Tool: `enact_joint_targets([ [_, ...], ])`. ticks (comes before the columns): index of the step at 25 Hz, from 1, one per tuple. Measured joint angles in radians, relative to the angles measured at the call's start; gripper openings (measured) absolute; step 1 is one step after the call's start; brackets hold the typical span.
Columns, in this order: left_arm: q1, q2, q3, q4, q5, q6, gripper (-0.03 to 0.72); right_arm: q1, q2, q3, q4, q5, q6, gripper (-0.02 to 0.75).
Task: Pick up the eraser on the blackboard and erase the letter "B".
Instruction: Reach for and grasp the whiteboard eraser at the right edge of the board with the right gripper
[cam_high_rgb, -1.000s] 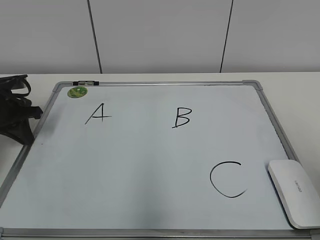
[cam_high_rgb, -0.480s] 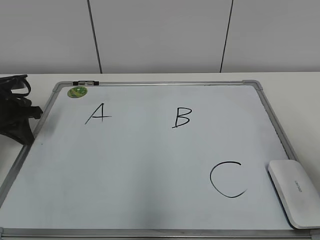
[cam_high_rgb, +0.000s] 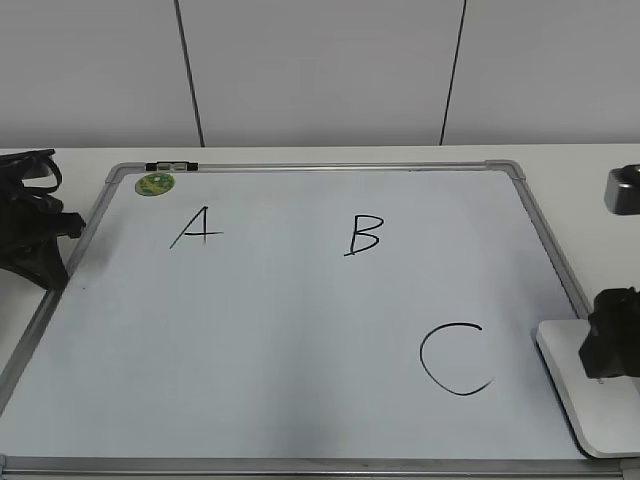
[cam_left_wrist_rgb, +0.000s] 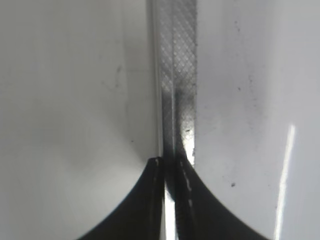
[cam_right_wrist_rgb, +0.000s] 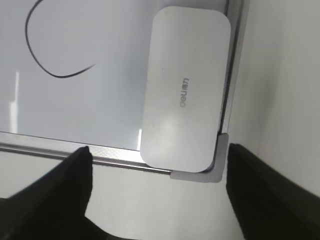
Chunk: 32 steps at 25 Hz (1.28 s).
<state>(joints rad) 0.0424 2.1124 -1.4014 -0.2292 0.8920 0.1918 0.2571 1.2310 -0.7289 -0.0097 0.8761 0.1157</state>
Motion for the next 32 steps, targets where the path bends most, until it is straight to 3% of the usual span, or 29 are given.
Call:
enact_joint_targets([
  [4, 0.000, 0.000, 0.000, 0.000, 0.000, 0.000, 0.011, 0.000, 0.093, -0.002, -0.012, -0.036, 0.008, 0.670],
  [15, 0.000, 0.000, 0.000, 0.000, 0.000, 0.000, 0.011, 0.000, 0.255, -0.004, -0.100, -0.129, 0.090, 0.671],
  [32, 0.000, 0.000, 0.000, -0.002, -0.002, 0.000, 0.011, -0.057, 0.339, -0.011, -0.075, -0.220, 0.103, 0.669],
])
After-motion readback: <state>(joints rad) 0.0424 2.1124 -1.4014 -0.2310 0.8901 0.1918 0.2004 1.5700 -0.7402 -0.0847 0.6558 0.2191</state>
